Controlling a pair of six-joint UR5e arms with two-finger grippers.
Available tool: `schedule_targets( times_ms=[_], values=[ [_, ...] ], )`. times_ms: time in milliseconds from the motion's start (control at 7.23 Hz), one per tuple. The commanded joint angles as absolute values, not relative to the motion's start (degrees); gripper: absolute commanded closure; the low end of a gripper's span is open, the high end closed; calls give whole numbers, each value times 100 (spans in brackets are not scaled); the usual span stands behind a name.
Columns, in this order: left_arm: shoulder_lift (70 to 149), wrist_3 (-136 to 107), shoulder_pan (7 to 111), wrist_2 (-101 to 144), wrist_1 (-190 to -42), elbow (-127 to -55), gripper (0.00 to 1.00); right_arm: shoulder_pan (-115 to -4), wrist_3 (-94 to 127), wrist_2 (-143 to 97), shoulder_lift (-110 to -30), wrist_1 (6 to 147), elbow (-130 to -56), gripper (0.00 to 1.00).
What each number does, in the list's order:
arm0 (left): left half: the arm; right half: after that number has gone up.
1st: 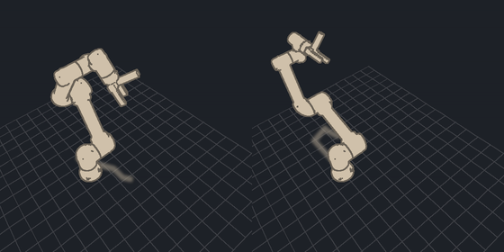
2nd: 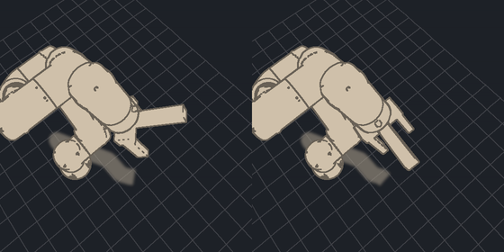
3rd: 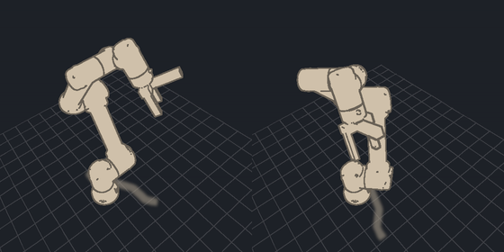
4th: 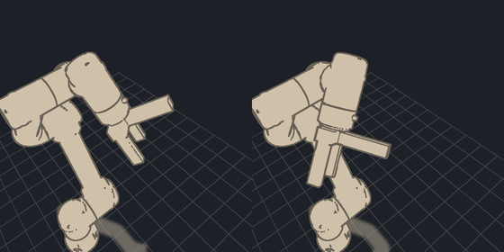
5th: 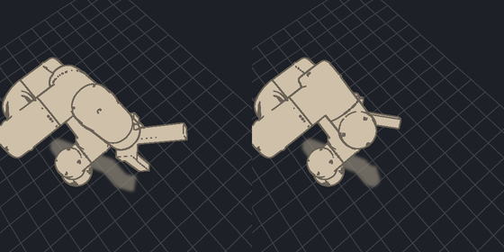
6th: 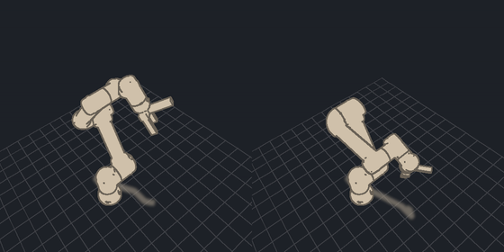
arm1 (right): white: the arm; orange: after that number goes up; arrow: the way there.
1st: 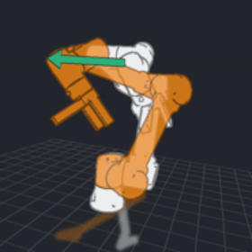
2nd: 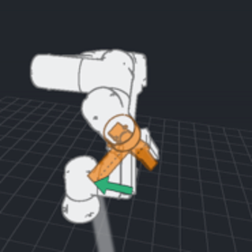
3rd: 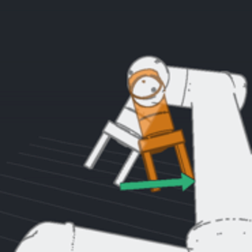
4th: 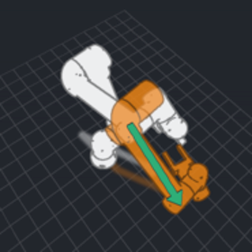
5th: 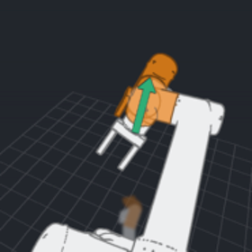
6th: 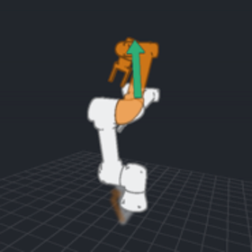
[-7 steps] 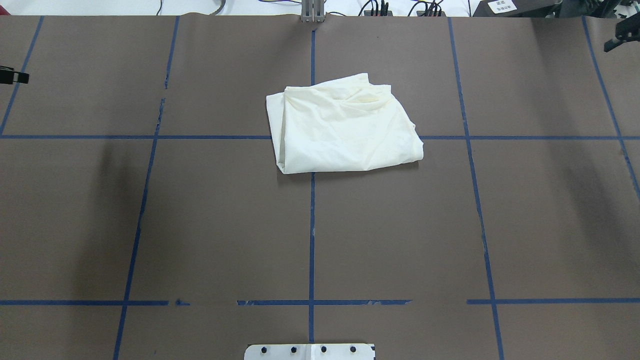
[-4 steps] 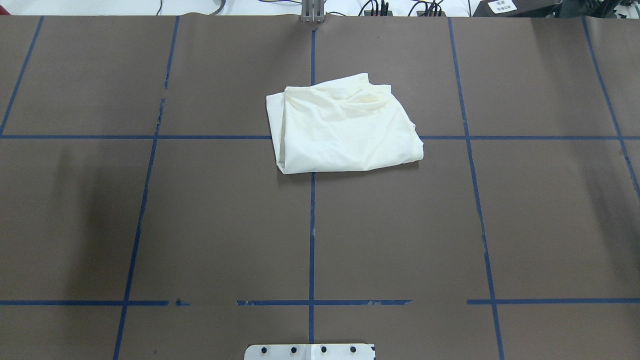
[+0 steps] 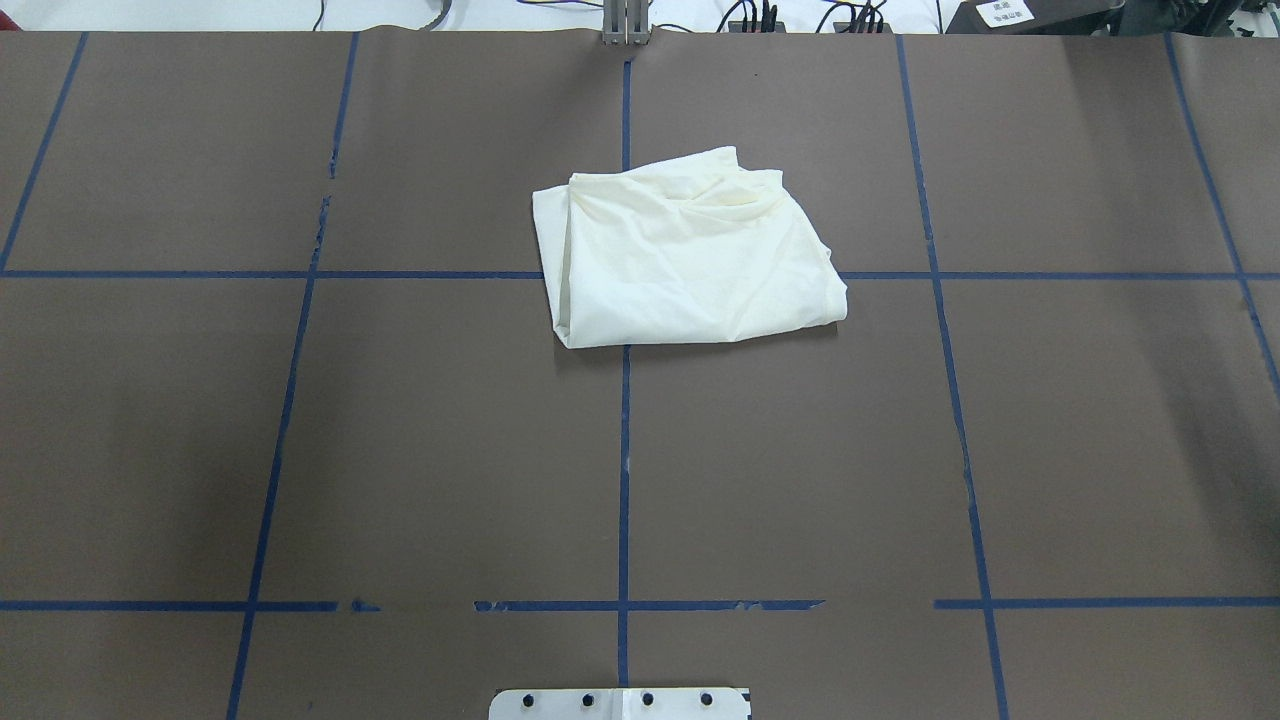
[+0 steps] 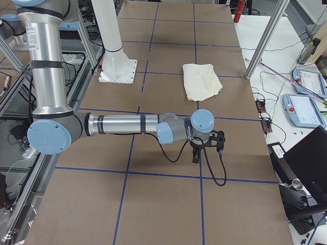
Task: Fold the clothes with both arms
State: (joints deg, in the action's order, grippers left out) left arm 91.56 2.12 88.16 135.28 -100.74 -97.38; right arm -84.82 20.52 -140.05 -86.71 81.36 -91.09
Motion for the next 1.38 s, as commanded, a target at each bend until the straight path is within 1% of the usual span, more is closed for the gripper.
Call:
schedule_targets(
  times_ms=[0,138,277,691,830,968,1245],
  values=[
    [8685,264,8842,13553,-9703,-10309,0,-8542,1375,-13931,-8823,9120,-9850,0],
    [8475,281,8842,13518,-9729,-10283,0,-8673,1180,-13931,-8885,9123,-9896,0],
    [8351,255,8833,13509,-9817,-10248,0,-8744,1178,-13905,-9147,9114,-10140,0],
    [8358,220,8842,13553,-9782,-10231,0,-8640,1064,-13571,-9167,9114,-10309,0],
    [8358,202,8842,13561,-9791,-10204,0,-8622,550,-13579,-9202,9132,-10353,0],
    [8341,193,8842,13492,-9808,-10222,0,-8613,301,-13579,-9359,9132,-10362,0],
    [8349,176,8833,13509,-9791,-10178,0,-8604,299,-13588,-9422,9123,-10362,0]
  ],
)
